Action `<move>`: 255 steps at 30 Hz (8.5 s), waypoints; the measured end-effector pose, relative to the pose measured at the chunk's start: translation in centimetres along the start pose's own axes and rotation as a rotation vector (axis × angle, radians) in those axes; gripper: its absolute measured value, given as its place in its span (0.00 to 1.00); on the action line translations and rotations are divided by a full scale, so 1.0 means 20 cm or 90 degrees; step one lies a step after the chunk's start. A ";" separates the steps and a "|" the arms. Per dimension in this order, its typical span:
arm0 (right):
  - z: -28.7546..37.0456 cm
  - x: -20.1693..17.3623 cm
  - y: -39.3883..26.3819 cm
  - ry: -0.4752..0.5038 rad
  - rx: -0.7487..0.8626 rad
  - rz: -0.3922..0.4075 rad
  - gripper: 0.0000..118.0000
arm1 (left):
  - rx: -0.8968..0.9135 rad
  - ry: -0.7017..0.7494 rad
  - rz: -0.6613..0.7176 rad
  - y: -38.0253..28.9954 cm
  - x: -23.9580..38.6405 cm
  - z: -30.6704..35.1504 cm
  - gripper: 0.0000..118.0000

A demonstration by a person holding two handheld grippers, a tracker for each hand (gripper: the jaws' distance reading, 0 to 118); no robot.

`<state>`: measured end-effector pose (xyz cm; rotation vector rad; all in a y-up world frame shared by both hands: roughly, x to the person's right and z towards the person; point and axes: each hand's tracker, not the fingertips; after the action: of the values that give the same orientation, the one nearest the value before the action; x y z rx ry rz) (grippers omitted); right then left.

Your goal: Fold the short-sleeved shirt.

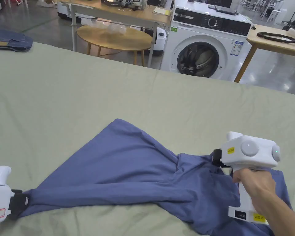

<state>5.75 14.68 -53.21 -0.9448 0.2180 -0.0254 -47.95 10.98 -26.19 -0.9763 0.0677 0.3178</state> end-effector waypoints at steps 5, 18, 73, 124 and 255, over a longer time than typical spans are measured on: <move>0.28 0.00 -0.04 -0.001 0.100 0.042 0.00 | 0.041 -0.031 0.046 0.00 -0.01 0.08 0.00; 1.45 -0.13 0.04 0.041 0.383 0.061 0.00 | 0.364 -0.085 -0.070 0.37 0.48 0.95 0.00; 2.67 -0.28 1.68 -0.195 0.684 0.081 0.00 | 0.578 0.021 -0.101 2.32 0.99 1.81 0.00; 1.83 -0.06 -0.77 0.008 0.393 0.090 0.00 | 0.364 -0.009 -0.139 0.10 0.44 1.11 0.00; 1.54 0.02 -1.78 0.016 0.169 0.032 0.00 | 0.162 0.082 -0.286 -1.07 -0.04 0.68 0.00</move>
<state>14.83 18.38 -7.25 -0.6752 0.2545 -0.0187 -43.61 10.90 -1.19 -0.7324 0.0039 -0.1649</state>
